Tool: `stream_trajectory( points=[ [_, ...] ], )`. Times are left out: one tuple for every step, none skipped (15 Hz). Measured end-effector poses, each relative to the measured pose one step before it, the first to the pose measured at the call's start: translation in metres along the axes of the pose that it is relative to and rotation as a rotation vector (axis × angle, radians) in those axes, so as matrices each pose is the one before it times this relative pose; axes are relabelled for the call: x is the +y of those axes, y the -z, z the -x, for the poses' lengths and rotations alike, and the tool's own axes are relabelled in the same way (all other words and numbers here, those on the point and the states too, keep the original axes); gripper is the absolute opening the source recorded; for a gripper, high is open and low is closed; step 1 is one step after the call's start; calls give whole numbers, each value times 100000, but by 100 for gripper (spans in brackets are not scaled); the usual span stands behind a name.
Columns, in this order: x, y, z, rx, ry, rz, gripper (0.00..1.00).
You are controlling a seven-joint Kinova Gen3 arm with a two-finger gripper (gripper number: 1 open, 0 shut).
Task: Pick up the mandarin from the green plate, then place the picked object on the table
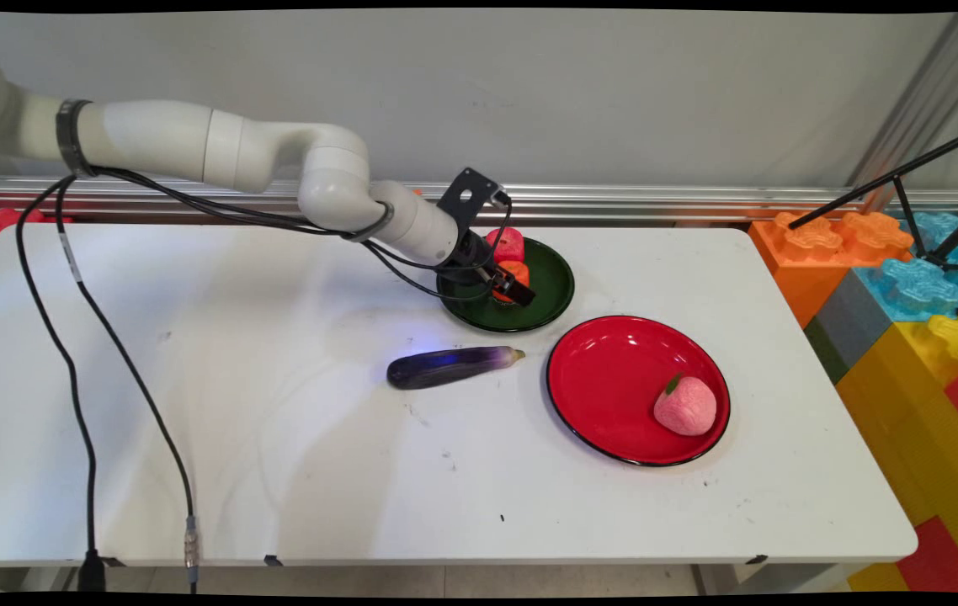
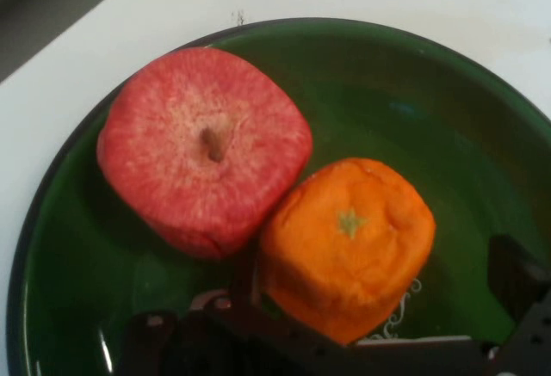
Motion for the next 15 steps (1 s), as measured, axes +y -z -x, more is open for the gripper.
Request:
stream_trajectory(
  points=[
    [11, -76, 23, 205, -97, -74, 100],
    [12, -93, 28, 283, -162, -154, 100],
    [12, -96, 39, 292, -213, -165, 100],
    [26, -80, 27, 266, -362, -190, 100],
    [12, -47, 2, 287, -444, -195, 100],
    [25, -30, -20, 363, -717, -249, 100],
    [17, -36, -8, 311, -772, -301, 0],
    [28, -15, -16, 263, -608, -238, 0],
    [39, -14, 12, 100, -440, -130, 0],
    [60, -3, 32, 63, -417, -116, 0],
    [38, 17, 24, 68, -278, -81, 0],
    [39, 23, 7, 45, -138, -53, 0],
    [77, 56, -8, 82, -115, -10, 0],
    [112, 140, -27, 81, 101, 24, 0],
    [147, 262, -149, 202, 276, 179, 0]
  ],
)
